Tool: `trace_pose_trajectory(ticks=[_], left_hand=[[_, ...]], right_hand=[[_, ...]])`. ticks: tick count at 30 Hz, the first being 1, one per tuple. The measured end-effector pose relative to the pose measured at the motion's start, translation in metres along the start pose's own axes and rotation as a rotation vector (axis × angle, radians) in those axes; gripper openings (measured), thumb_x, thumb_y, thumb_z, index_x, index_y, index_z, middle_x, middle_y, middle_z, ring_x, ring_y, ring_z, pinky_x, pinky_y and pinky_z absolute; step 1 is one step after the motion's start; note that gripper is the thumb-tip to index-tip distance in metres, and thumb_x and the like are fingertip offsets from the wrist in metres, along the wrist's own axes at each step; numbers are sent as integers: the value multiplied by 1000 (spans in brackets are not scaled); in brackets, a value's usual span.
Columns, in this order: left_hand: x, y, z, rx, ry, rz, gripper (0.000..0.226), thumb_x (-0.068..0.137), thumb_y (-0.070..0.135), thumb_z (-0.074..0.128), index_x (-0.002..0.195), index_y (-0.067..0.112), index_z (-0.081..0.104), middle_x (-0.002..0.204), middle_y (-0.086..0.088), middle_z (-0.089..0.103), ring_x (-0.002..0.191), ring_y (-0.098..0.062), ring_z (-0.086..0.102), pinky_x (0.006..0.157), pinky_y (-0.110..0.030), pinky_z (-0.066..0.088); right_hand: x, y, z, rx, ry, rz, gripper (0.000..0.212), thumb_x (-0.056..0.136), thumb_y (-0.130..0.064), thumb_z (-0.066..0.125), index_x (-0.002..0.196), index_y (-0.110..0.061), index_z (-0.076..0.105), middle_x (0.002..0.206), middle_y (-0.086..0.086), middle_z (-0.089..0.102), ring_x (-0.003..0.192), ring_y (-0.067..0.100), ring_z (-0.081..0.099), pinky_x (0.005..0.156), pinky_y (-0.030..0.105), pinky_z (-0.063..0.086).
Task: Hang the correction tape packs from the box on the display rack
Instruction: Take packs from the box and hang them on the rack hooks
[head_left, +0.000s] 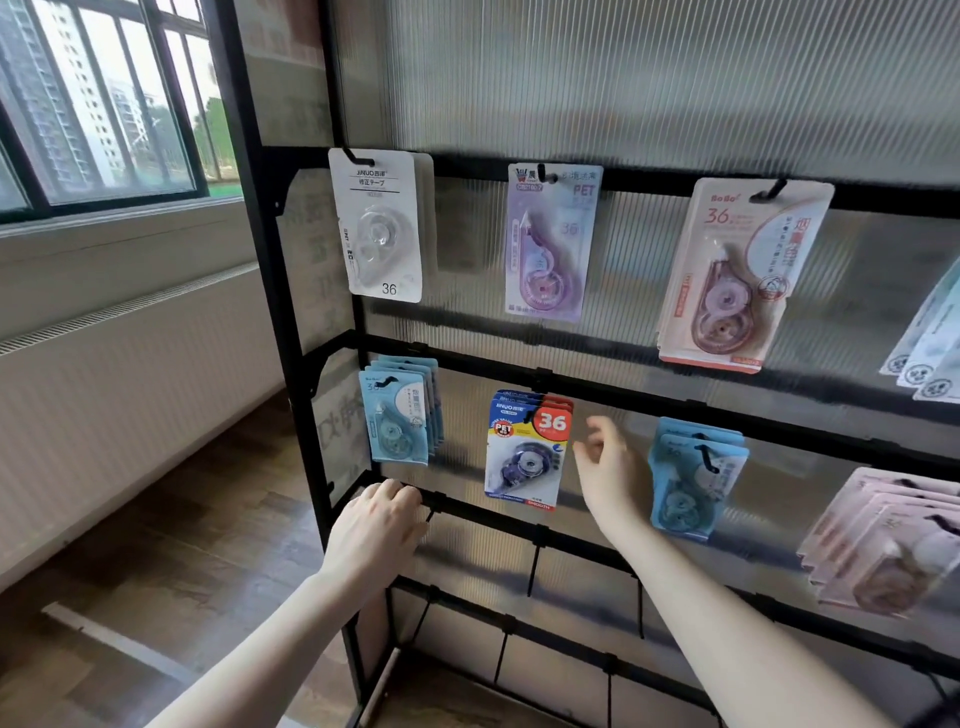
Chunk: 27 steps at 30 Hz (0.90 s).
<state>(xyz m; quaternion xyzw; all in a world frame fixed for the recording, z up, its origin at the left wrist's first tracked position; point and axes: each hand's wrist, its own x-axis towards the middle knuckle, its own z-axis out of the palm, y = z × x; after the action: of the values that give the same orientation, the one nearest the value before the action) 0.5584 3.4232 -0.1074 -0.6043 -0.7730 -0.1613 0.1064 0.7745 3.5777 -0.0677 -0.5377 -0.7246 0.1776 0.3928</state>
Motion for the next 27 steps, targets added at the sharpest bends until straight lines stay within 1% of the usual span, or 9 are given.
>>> trace_pose_trajectory(ticks=[5, 8, 10, 14, 17, 20, 23, 25, 27], left_hand=[[-2, 6, 1, -20, 10, 87, 28, 67, 28, 80, 85, 16, 62, 88, 0, 63, 82, -25, 64, 60, -34, 53], [-2, 9, 10, -26, -5, 129, 31, 73, 34, 70, 97, 15, 63, 103, -3, 64, 99, -27, 64, 75, -38, 55], [-5, 15, 18, -42, -44, 141, 39, 74, 35, 75, 105, 15, 63, 114, -7, 63, 111, -30, 61, 85, -41, 54], [-16, 37, 31, -8, -86, 165, 57, 57, 35, 89, 105, 12, 68, 112, -14, 68, 106, -33, 65, 81, -42, 55], [-28, 54, 45, -10, -117, 181, 53, 67, 39, 76, 110, 10, 67, 114, -17, 67, 106, -35, 65, 80, -46, 55], [-41, 72, 58, -26, -203, 185, 57, 67, 38, 81, 113, 9, 65, 117, -18, 66, 107, -36, 64, 83, -49, 53], [-53, 94, 72, -48, -232, 168, 57, 80, 39, 70, 126, 8, 58, 133, -19, 56, 125, -36, 52, 100, -48, 43], [-63, 115, 80, -58, -277, 148, 57, 95, 39, 51, 144, 13, 39, 153, -13, 32, 143, -29, 26, 116, -39, 21], [-76, 135, 93, -63, -348, 122, 60, 99, 42, 41, 150, 18, 22, 160, -7, 14, 148, -22, 7, 119, -33, 5]], right_hand=[[-24, 16, -22, -199, 1, -28, 35, 93, -23, 54, 127, -14, 53, 128, 5, 55, 113, 24, 53, 83, 34, 46], [-41, 30, -30, -275, 6, -69, 35, 93, -23, 56, 125, -10, 55, 123, 8, 57, 110, 25, 54, 87, 37, 48], [-54, 42, -32, -315, 10, -87, 34, 90, -21, 60, 122, -8, 58, 119, 11, 59, 106, 27, 56, 84, 38, 50], [-83, 72, -34, -401, 38, -105, 35, 81, -16, 71, 114, -4, 63, 113, 15, 63, 97, 32, 61, 78, 41, 53], [-104, 99, -37, -436, 1, -66, 37, 80, -16, 72, 114, -4, 63, 114, 15, 63, 100, 33, 61, 84, 42, 52], [-123, 129, -43, -456, -33, -37, 39, 78, -17, 74, 114, -5, 64, 116, 17, 62, 103, 36, 61, 85, 44, 51], [-139, 159, -48, -452, -100, 22, 41, 81, -19, 72, 118, -6, 63, 121, 18, 60, 107, 36, 59, 86, 44, 51], [-150, 181, -52, -445, -134, 15, 40, 80, -18, 73, 117, -5, 63, 119, 18, 61, 105, 36, 60, 85, 44, 52], [-162, 202, -55, -456, -170, 5, 41, 77, -17, 75, 115, -6, 64, 119, 17, 62, 102, 35, 62, 83, 42, 53]])
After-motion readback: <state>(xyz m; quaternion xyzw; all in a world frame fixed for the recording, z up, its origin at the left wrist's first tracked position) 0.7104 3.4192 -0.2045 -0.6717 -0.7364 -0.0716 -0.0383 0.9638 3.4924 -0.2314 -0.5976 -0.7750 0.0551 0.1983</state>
